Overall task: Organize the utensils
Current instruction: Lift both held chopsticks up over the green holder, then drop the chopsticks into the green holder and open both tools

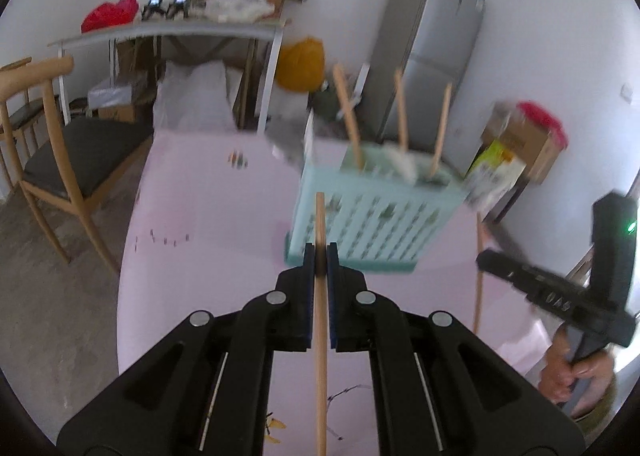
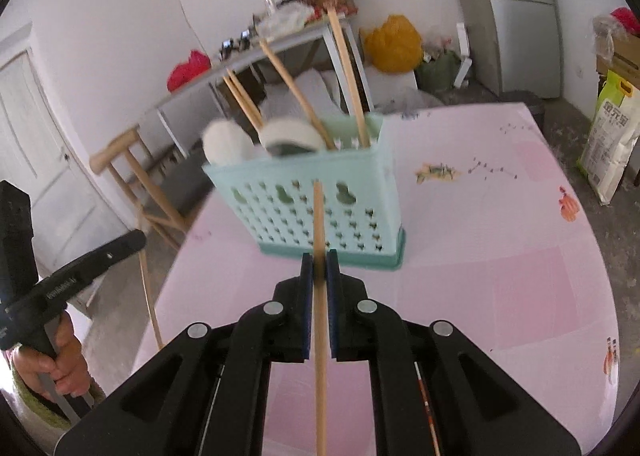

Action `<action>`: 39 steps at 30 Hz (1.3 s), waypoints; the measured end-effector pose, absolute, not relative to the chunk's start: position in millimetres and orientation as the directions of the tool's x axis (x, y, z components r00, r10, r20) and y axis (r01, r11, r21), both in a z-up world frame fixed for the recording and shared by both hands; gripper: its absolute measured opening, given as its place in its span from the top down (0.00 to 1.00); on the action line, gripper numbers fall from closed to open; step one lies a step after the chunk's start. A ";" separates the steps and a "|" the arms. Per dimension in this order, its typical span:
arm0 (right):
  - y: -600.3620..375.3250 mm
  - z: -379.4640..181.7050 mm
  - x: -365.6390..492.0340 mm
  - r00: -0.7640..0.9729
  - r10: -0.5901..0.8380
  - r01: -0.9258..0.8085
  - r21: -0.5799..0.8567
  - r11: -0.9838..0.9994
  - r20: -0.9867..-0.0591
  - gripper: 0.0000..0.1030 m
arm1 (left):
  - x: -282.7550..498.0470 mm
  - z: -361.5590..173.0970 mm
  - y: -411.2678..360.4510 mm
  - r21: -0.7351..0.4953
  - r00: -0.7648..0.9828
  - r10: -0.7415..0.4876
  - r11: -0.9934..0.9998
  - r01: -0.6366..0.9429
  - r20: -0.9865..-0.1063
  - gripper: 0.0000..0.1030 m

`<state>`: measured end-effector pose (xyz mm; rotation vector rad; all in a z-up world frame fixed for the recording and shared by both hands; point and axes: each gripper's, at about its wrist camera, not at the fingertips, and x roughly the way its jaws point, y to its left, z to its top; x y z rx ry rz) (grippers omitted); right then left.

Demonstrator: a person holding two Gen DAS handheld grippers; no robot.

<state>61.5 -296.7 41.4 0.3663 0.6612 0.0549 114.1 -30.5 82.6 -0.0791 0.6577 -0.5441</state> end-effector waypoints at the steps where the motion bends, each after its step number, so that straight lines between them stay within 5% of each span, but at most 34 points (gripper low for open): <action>1: -296.2 44.3 57.8 0.799 0.163 0.065 0.352 0.934 -0.579 0.93 | 113.4 89.0 -28.8 -0.243 0.664 -0.512 0.855 0.459 -0.545 0.96; 22: -310.5 65.7 41.9 0.849 0.177 0.051 0.411 0.910 -0.497 0.93 | 131.0 235.5 -42.1 -0.335 0.787 -0.610 0.764 0.552 -0.093 0.96; 28: -313.8 66.4 40.0 0.853 0.183 0.045 0.419 0.907 -0.488 0.93 | 157.7 219.3 -66.0 -0.323 0.825 -0.557 0.802 0.503 -0.098 0.96; 39: -317.8 63.5 42.0 0.850 0.179 0.056 0.423 0.904 -0.495 0.93 | 196.8 155.2 -83.1 -0.410 0.780 -0.574 0.792 0.452 -0.248 0.94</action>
